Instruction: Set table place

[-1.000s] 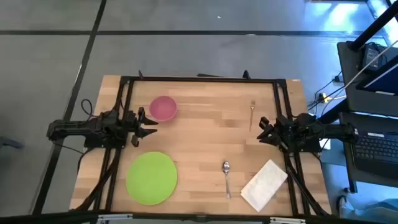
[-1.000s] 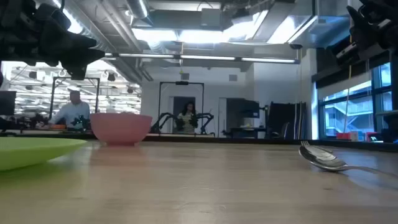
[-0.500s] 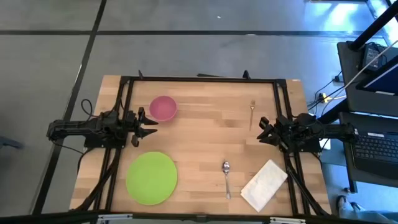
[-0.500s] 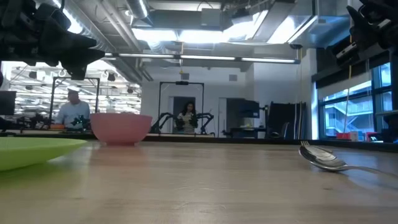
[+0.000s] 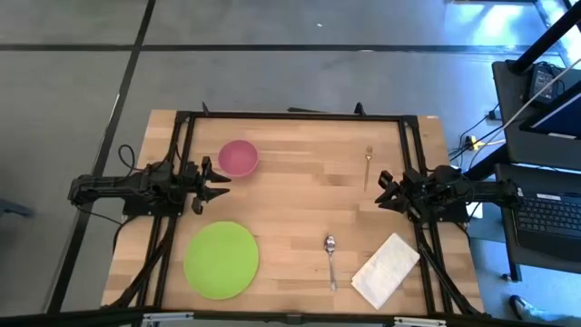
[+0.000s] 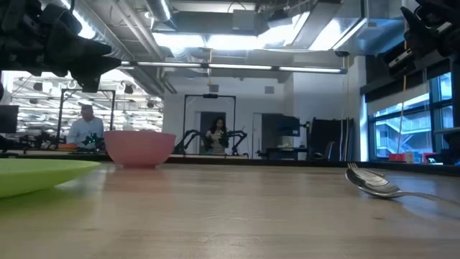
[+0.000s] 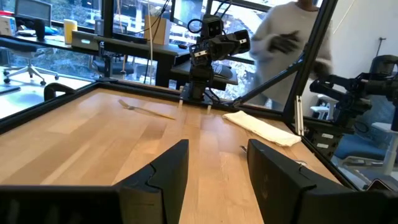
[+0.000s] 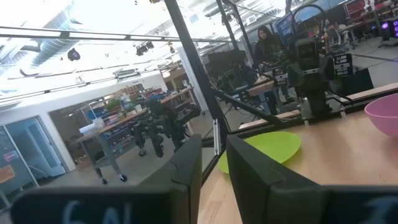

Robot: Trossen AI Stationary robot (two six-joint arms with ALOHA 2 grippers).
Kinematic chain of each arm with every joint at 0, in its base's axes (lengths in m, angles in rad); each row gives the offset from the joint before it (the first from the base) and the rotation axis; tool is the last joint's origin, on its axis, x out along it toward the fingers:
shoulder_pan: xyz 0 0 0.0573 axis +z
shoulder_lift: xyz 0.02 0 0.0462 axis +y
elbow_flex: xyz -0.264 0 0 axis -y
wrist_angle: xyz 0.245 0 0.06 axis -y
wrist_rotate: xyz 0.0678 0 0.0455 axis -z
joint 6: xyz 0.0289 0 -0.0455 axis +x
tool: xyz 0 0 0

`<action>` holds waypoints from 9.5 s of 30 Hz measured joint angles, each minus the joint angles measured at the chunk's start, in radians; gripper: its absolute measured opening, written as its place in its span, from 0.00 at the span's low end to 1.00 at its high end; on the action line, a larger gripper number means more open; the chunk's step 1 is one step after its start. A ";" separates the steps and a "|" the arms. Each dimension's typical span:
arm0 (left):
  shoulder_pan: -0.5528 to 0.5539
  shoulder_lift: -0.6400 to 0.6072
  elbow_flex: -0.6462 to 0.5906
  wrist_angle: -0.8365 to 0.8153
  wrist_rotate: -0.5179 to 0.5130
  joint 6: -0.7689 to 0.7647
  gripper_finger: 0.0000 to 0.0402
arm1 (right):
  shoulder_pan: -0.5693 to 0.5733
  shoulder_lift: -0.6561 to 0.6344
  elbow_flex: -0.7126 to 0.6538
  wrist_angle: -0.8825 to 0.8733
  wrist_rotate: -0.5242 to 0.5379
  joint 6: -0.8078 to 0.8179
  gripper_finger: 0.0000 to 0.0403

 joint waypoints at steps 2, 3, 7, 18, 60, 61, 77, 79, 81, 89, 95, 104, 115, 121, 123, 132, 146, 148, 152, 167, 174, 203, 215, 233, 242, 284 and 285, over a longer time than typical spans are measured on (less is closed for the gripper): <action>0.000 0.000 0.000 0.000 0.000 0.000 0.39 | 0.000 0.000 0.000 0.000 0.000 -0.001 0.19; 0.000 0.000 0.000 0.000 0.000 0.000 0.39 | 0.000 0.000 0.000 0.000 0.000 -0.001 0.19; 0.000 0.000 0.000 0.000 0.000 0.000 0.39 | 0.000 0.000 0.000 0.000 0.000 -0.001 0.19; 0.000 0.000 0.000 0.000 0.000 0.000 0.39 | 0.000 0.000 0.000 0.000 0.000 -0.001 0.19; 0.000 0.000 0.000 0.000 0.000 0.000 0.39 | 0.000 0.004 0.000 0.107 0.520 0.425 0.19; 0.000 0.000 0.000 0.000 0.000 0.000 0.39 | 0.000 0.009 0.000 0.108 0.541 0.447 0.19; 0.000 0.000 0.000 0.000 0.000 0.000 0.39 | 0.000 0.166 0.000 0.090 0.750 0.469 0.20; 0.000 0.000 0.000 0.000 0.000 0.000 0.39 | 0.000 0.183 0.000 0.099 0.768 0.458 0.23; 0.000 0.000 0.000 0.000 0.000 0.000 0.39 | 0.000 0.199 0.000 0.106 0.778 0.445 0.28; 0.000 0.000 0.000 0.000 0.000 0.000 0.39 | 0.000 0.214 0.000 0.162 0.785 0.326 0.56; 0.000 0.000 0.000 0.000 0.000 0.000 0.39 | -0.001 0.216 0.000 0.361 0.837 0.393 0.66; 0.000 0.000 0.000 0.000 0.000 0.000 0.39 | -0.001 0.387 0.303 0.314 0.650 0.296 0.67; 0.000 0.000 0.000 0.000 0.000 0.000 0.39 | -0.001 1.038 0.938 -0.529 0.424 0.210 0.67; 0.001 0.000 0.000 -0.001 -0.083 0.298 0.39 | 0.000 1.383 1.042 -0.388 0.253 0.293 0.67; 0.001 0.000 0.000 0.001 -0.106 0.373 0.39 | 0.000 1.479 1.074 -0.369 0.248 0.397 0.67; 0.001 0.000 0.000 0.020 -0.206 0.375 0.39 | 0.002 1.745 1.243 -0.321 0.118 0.475 0.67; 0.001 0.001 0.009 0.518 -0.213 -0.175 0.39 | 0.003 1.792 1.402 -0.317 0.121 0.472 0.67; 0.001 0.000 0.016 0.586 -0.213 -0.210 0.39 | 0.003 1.792 1.402 -0.320 0.121 0.473 0.67; 0.001 0.000 0.023 0.730 -0.203 -0.230 0.39 | 0.013 1.793 1.402 -0.324 0.121 0.470 0.67; 0.001 0.001 0.023 0.843 -0.206 -0.371 0.39 | 0.013 1.793 1.402 -0.338 0.077 0.390 0.67; 0.001 0.001 0.023 0.851 -0.114 -0.398 0.39 | 0.007 1.777 1.400 -0.347 0.076 0.362 0.67; 0.001 0.366 1.051 -0.476 -0.309 -0.448 0.39 | -0.022 1.579 1.400 -0.914 0.349 0.281 0.67; 0.000 0.947 1.318 -1.178 0.292 -0.380 0.39 | -0.052 1.579 1.400 -0.914 0.351 0.263 0.67; 0.000 1.345 0.981 -1.036 0.550 0.086 0.39 | -0.031 1.579 1.248 -0.826 0.245 0.373 0.67; 0.000 1.491 0.891 -0.886 0.550 0.188 0.39 | -0.008 1.580 1.177 -0.718 0.226 0.425 0.67; -0.106 1.730 0.884 -0.705 0.478 0.195 0.04 | -0.009 1.580 1.183 -0.665 0.228 0.439 0.67; -0.106 1.731 0.884 -0.693 0.497 0.165 0.03 | -0.009 1.580 1.183 -0.665 0.228 0.438 0.67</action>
